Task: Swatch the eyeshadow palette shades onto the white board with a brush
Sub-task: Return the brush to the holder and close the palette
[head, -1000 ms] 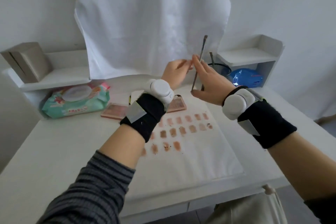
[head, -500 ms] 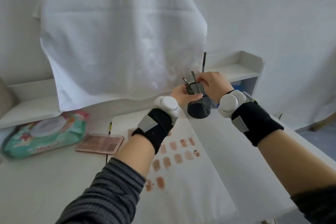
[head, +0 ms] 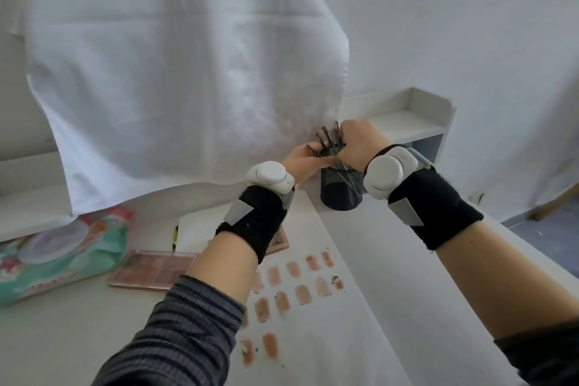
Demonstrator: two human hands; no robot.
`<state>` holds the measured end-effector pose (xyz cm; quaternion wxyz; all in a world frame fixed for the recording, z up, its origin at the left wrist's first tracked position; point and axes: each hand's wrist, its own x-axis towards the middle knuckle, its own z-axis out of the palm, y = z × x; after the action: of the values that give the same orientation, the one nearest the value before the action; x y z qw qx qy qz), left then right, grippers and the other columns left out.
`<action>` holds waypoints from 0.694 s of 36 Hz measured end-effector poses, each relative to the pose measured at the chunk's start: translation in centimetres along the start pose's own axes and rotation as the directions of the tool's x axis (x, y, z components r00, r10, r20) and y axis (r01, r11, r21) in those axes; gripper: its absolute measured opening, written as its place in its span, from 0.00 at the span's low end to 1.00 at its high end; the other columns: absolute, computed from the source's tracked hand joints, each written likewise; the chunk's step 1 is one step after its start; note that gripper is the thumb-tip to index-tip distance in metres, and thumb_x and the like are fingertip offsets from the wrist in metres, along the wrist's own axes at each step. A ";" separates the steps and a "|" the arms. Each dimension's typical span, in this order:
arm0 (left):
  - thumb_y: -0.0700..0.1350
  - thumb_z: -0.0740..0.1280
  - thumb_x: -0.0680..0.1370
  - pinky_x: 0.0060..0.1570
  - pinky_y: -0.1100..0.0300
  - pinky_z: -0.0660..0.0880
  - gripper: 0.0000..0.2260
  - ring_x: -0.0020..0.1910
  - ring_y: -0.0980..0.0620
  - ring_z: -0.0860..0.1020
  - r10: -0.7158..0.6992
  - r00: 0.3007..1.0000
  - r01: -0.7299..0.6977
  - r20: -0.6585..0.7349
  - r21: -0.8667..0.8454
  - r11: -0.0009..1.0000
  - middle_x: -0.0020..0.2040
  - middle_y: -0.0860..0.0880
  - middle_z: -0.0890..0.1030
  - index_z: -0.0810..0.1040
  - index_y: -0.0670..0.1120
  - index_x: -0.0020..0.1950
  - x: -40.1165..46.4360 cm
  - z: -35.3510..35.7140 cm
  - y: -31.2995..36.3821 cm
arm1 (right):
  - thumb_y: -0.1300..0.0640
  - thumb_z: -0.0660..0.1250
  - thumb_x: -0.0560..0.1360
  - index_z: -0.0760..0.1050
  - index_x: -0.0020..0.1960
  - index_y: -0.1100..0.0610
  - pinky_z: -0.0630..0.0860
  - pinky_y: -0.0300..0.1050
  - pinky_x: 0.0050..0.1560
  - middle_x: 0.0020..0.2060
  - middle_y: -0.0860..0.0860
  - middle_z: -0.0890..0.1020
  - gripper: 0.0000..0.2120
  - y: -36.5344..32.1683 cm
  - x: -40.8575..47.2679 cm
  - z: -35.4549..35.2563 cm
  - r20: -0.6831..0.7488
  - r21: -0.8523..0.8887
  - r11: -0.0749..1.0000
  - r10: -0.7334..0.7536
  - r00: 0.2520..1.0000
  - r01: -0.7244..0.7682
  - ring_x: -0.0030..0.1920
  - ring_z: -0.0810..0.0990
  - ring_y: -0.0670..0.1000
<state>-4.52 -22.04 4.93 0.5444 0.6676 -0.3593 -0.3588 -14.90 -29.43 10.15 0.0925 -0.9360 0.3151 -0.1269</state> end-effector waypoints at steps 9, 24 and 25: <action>0.32 0.64 0.76 0.25 0.76 0.65 0.05 0.23 0.66 0.71 0.161 0.987 -0.161 -0.001 -0.002 0.987 0.23 0.60 0.75 0.73 0.41 0.46 -0.6 -1.2 0.0 | 0.59 0.67 0.72 0.68 0.43 0.60 0.65 0.41 0.29 0.36 0.54 0.73 0.08 -0.7 0.6 1.0 0.140 0.107 0.994 -0.020 0.990 0.005 0.40 0.73 0.55; 0.39 0.70 0.74 0.34 0.68 0.74 0.04 0.37 0.57 0.75 0.114 0.981 -0.121 -0.154 -0.034 0.992 0.39 0.50 0.78 0.79 0.42 0.49 -1.2 -2.1 -0.7 | 0.67 0.70 0.68 0.73 0.57 0.61 0.73 0.46 0.46 0.47 0.55 0.77 0.19 -0.4 1.4 1.9 0.114 0.307 0.951 -0.074 0.991 0.036 0.45 0.74 0.53; 0.38 0.70 0.74 0.35 0.67 0.74 0.03 0.37 0.57 0.75 0.104 0.981 -0.114 -0.165 -0.051 0.992 0.39 0.50 0.78 0.79 0.43 0.46 -1.1 -2.1 -0.7 | 0.67 0.71 0.67 0.73 0.58 0.61 0.72 0.44 0.45 0.48 0.56 0.78 0.20 -0.4 1.3 1.9 0.109 0.318 0.947 -0.081 0.991 0.042 0.45 0.74 0.53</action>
<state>-3.14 -19.95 4.62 0.6104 0.6572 -0.3390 -0.2837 -13.12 -29.80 8.71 0.2556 -0.9245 0.2553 -0.1214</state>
